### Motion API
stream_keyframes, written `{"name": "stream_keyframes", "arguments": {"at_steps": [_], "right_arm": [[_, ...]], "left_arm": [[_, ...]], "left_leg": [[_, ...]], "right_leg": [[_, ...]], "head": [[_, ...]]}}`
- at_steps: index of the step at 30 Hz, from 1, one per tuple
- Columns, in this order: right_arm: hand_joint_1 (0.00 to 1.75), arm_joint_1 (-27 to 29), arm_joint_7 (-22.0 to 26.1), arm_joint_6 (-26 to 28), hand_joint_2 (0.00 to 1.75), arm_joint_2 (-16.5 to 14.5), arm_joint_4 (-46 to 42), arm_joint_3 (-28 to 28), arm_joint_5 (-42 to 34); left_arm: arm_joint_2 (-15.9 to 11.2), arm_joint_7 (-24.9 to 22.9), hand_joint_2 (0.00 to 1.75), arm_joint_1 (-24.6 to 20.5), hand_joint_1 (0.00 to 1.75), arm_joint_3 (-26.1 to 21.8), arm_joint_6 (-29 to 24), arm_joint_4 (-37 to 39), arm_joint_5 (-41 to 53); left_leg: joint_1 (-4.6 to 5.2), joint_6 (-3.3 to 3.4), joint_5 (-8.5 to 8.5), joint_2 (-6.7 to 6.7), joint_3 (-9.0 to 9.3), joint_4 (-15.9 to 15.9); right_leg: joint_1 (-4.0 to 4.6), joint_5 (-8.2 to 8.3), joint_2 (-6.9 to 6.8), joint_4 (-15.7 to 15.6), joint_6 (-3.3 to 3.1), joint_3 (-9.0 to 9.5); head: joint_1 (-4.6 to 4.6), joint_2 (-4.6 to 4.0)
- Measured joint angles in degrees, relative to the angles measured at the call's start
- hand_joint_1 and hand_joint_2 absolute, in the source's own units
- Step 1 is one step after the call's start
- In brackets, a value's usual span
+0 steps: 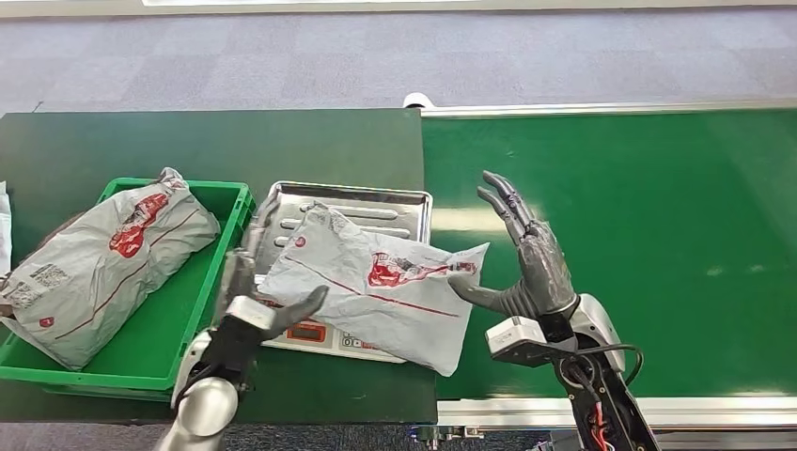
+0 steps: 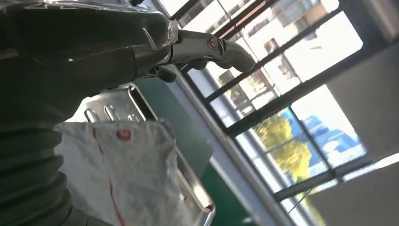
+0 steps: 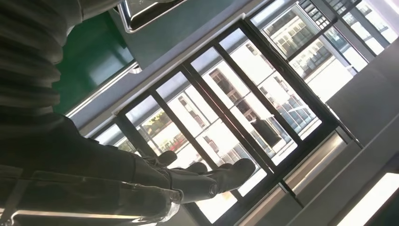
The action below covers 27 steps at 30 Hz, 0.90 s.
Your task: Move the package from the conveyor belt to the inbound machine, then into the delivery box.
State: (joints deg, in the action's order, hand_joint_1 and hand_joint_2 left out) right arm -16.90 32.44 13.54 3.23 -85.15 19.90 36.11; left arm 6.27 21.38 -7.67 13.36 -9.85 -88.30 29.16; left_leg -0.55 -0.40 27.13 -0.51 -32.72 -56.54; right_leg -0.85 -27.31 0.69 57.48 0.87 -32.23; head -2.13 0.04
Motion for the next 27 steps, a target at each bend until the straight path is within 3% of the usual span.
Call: {"name": "stream_keyframes", "arguments": {"at_steps": [5, 12, 14, 16, 18, 21, 27], "right_arm": [[0.0, 0.4, 0.1, -1.0, 1.75, 0.2, -3.1, 0.0, -0.5], [0.0, 1.4, 0.3, -2.6, 1.75, -0.3, -5.8, 0.2, 0.2], [0.0, 1.4, 0.6, -3.0, 1.75, -0.6, -5.9, 0.2, 0.5], [0.0, 1.4, 0.8, -3.3, 1.75, -0.8, -5.9, 0.2, 0.6], [0.0, 1.4, 0.9, -3.7, 1.75, -1.0, -5.9, 0.2, 0.7], [0.0, 1.2, 1.0, -4.8, 1.75, -1.3, -5.9, 0.2, 0.9], [0.0, 0.3, 0.8, -6.2, 1.75, -2.1, -5.9, 0.1, 1.0]], "left_arm": [[-0.1, -7.6, 1.75, -5.8, 0.0, 7.6, 7.2, 5.7, 14.0], [2.1, -8.3, 1.75, -13.6, 0.01, 14.8, 12.2, 18.5, 18.8], [2.9, -7.8, 1.75, -15.2, 0.26, 15.9, 13.0, 22.0, 18.6], [3.5, -7.2, 1.75, -16.5, 0.92, 16.5, 13.7, 24.8, 18.0], [3.8, -6.6, 1.75, -17.5, 1.39, 16.8, 14.0, 26.9, 17.3], [3.9, -5.9, 1.75, -19.5, 1.56, 17.3, 14.2, 30.4, 16.3], [4.1, -4.7, 1.75, -22.3, 1.71, 17.2, 13.1, 34.7, 13.0]], "left_leg": [[0.0, 0.0, 0.0, 0.0, 0.02, 0.0], [0.0, 0.0, 0.0, 0.0, 0.02, 0.0], [0.0, 0.0, 0.0, 0.0, 0.01, 0.0], [0.0, 0.0, 0.0, -0.01, 0.01, 0.0], [0.0, 0.0, 0.0, -0.01, 0.01, 0.0], [0.0, 0.0, -0.01, -0.03, 0.02, 0.0], [0.0, 0.0, -0.01, -0.03, 0.02, 0.0]], "right_leg": [[-0.01, 0.02, -0.01, 0.0, 0.0, 0.02], [0.0, 0.02, -0.01, 0.0, 0.0, 0.03], [0.0, 0.02, 0.0, 0.0, 0.0, 0.03], [0.0, 0.01, 0.0, 0.0, 0.0, 0.03], [0.0, 0.02, 0.0, 0.0, 0.0, 0.03], [0.0, 0.02, -0.01, 0.0, 0.0, 0.06], [0.0, 0.02, 0.0, 0.0, 0.0, 0.08]], "head": [[0.01, 0.0], [-0.01, 0.0], [-0.01, 0.0], [-0.01, 0.0], [-0.01, 0.0], [-0.01, 0.0], [0.0, 0.0]]}}
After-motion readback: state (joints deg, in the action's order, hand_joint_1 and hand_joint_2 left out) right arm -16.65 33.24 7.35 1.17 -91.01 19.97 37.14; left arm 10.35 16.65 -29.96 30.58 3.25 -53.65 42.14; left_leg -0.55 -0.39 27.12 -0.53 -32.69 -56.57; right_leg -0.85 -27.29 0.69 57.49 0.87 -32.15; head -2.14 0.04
